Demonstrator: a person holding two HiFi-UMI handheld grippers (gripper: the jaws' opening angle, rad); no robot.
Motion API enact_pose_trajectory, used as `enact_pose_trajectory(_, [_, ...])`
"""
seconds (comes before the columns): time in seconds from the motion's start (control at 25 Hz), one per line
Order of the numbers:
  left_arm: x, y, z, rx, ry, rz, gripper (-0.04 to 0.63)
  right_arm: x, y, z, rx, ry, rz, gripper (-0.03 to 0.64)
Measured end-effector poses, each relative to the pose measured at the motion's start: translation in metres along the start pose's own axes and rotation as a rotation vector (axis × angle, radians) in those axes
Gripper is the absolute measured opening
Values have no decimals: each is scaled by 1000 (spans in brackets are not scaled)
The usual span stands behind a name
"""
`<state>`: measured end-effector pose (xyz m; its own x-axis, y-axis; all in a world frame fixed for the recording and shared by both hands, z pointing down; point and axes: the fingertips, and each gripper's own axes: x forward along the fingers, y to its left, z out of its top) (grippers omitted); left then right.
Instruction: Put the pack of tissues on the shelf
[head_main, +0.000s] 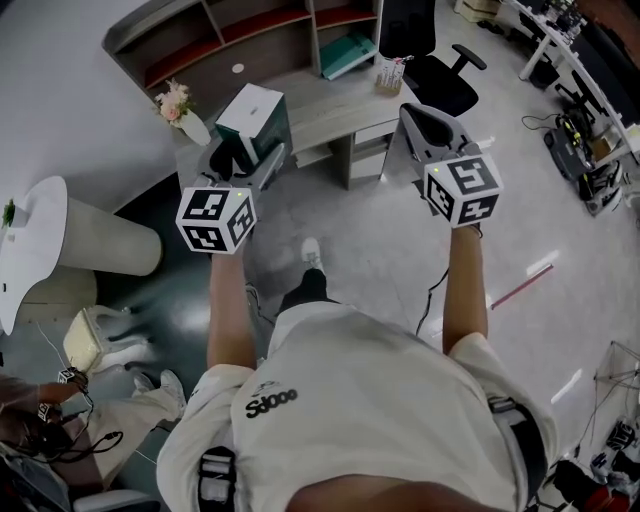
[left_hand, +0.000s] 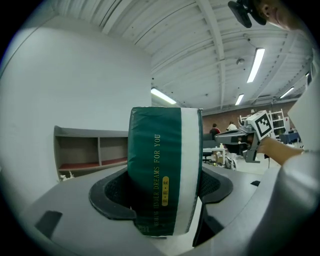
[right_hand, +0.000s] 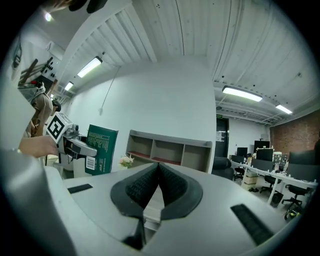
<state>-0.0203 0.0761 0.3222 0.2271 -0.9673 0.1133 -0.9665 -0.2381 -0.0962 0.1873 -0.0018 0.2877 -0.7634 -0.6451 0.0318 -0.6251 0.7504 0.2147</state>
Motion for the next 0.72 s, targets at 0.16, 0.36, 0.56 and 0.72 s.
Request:
enact_pose_trajectory(0.16, [19, 15, -5, -4, -5, -10, 365, 21, -7, -11, -40, 35, -26, 6])
enact_pose_trajectory(0.36, [49, 56, 0, -7, -18, 12, 365, 64, -21, -9, -21, 31, -14, 6])
enact_pose_trajectory(0.56, [84, 99, 14, 0, -45, 19, 365, 113, -37, -7, -38, 46, -20, 6])
enact_pose_trajectory(0.72, [112, 132, 15, -5, -41, 8, 365, 154, -50, -8, -56, 87, -48, 6])
